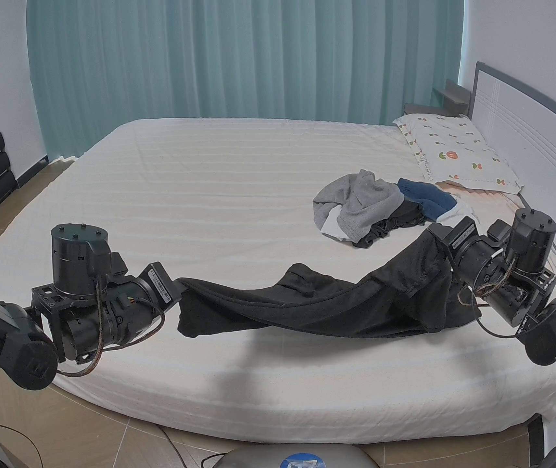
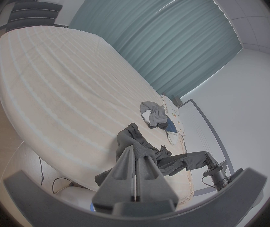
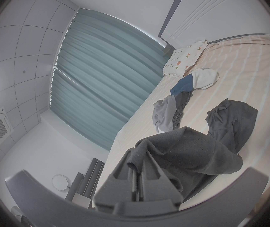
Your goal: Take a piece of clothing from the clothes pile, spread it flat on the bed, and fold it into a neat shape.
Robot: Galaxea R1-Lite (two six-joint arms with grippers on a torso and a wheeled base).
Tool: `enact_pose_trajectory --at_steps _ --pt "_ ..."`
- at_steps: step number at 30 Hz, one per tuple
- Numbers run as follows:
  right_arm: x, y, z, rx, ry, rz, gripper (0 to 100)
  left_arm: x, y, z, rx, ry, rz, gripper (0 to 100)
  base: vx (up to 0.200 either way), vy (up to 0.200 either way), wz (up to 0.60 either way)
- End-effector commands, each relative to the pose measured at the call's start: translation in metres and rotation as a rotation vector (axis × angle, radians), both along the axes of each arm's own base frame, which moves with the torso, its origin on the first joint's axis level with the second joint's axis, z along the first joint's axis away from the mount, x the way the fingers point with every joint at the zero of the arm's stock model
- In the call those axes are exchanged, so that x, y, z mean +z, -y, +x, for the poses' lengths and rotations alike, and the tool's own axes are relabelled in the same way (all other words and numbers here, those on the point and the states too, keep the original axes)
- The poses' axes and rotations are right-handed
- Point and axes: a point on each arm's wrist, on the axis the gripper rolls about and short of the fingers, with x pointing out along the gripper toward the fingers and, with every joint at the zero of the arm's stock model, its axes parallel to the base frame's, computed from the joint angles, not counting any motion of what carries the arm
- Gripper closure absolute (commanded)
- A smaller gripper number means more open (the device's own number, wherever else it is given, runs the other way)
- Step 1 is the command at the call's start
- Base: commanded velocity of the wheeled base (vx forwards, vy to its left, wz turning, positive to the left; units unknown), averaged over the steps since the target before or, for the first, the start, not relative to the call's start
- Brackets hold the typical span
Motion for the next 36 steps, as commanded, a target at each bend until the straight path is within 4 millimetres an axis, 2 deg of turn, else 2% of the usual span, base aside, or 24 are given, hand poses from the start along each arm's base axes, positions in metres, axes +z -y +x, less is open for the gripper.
enact_pose_trajectory --at_steps 1,14,36 --pt "0.0055 0.0008 -0.0027 0.001 0.017 0.007 100 0.0034 -0.0010 -0.0013 0.002 0.012 -0.006 100 0.000 0.200 0.00" --pt "0.0076 0.0002 -0.0063 0.028 0.021 0.010 100 0.0062 -0.0020 -0.0025 0.004 0.021 -0.010 100 0.000 0.200 0.00" --pt "-0.0003 0.0018 -0.0037 0.050 -0.008 0.000 100 0.0066 -0.0037 -0.0015 0.009 0.022 -0.012 100 0.000 0.200 0.00"
